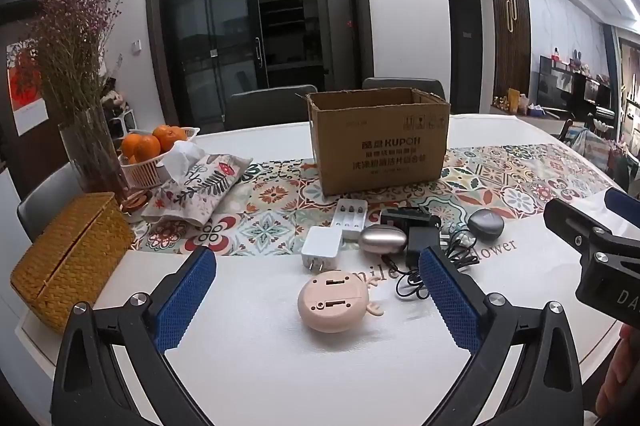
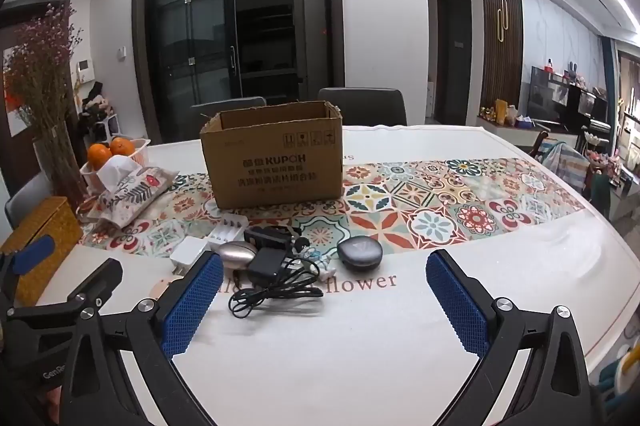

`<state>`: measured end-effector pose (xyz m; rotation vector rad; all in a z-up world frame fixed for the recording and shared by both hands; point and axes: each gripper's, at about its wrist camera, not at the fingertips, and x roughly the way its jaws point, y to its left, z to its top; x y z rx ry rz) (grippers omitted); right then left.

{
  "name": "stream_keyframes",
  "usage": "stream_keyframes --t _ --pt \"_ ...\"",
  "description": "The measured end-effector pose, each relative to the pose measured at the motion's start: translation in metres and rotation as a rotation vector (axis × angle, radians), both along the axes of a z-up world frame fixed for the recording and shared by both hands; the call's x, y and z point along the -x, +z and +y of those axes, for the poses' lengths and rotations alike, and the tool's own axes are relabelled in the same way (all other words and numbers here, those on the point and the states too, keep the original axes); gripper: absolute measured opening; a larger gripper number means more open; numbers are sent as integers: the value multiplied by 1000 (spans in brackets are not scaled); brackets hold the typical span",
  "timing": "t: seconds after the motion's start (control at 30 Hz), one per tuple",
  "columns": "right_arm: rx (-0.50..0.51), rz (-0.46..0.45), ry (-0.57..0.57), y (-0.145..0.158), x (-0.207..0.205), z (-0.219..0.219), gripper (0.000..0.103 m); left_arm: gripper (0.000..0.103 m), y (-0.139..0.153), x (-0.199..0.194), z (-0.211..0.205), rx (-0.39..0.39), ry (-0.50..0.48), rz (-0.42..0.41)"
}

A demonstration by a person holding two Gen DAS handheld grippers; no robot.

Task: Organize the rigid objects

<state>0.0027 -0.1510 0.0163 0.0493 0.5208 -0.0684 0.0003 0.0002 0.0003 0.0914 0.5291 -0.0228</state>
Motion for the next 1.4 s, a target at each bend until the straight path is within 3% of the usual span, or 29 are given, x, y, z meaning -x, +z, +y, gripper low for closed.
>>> stream_keyframes --t 1.4 --pt "4 2 -4 -1 -1 0 103 103 0 0 2 10 -9 -13"
